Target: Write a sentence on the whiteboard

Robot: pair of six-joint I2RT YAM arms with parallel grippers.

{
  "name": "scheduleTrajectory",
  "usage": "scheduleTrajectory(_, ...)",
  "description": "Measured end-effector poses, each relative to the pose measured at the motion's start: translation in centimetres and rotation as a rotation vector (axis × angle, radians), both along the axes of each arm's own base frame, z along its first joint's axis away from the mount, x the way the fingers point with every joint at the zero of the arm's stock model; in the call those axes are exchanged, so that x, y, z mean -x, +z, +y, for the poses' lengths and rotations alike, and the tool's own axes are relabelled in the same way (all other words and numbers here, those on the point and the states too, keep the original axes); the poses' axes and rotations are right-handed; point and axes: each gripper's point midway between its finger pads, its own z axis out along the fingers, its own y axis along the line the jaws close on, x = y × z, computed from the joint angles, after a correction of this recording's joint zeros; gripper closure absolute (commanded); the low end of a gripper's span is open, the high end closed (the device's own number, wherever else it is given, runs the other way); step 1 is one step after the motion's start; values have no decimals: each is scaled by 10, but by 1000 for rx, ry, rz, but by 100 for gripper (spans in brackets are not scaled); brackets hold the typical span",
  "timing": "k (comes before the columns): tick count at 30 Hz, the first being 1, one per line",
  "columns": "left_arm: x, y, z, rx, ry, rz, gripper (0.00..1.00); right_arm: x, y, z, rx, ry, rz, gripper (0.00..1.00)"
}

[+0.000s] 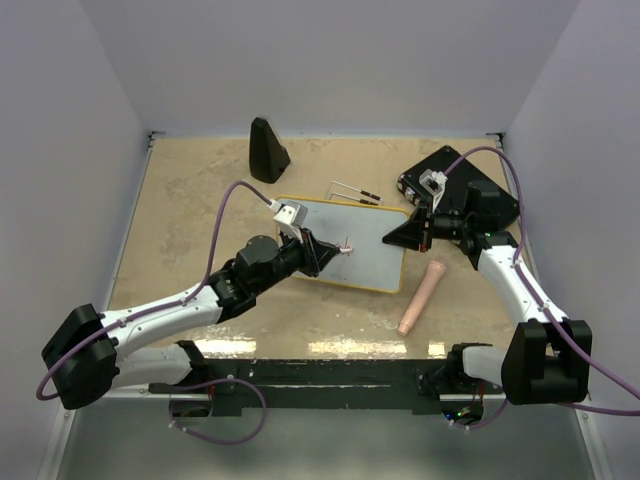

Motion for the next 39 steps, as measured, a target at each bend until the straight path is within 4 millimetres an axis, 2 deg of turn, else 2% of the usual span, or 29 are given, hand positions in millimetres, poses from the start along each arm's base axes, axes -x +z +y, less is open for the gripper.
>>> scheduleTrajectory(9, -2, 0, -6, -6, -9, 1, 100, -1, 0, 0, 2, -2, -5, 100)
scheduleTrajectory(17, -5, 11, -13, 7, -17, -11, 100, -1, 0, 0, 2, -1, -9, 100)
scheduleTrajectory(33, -7, 14, -4, 7, 19, -19, 100, -1, 0, 0, 2, 0, -10, 100)
scheduleTrajectory(39, -6, 6, -1, -11, 16, -4, 100, -1, 0, 0, 3, -1, -10, 100)
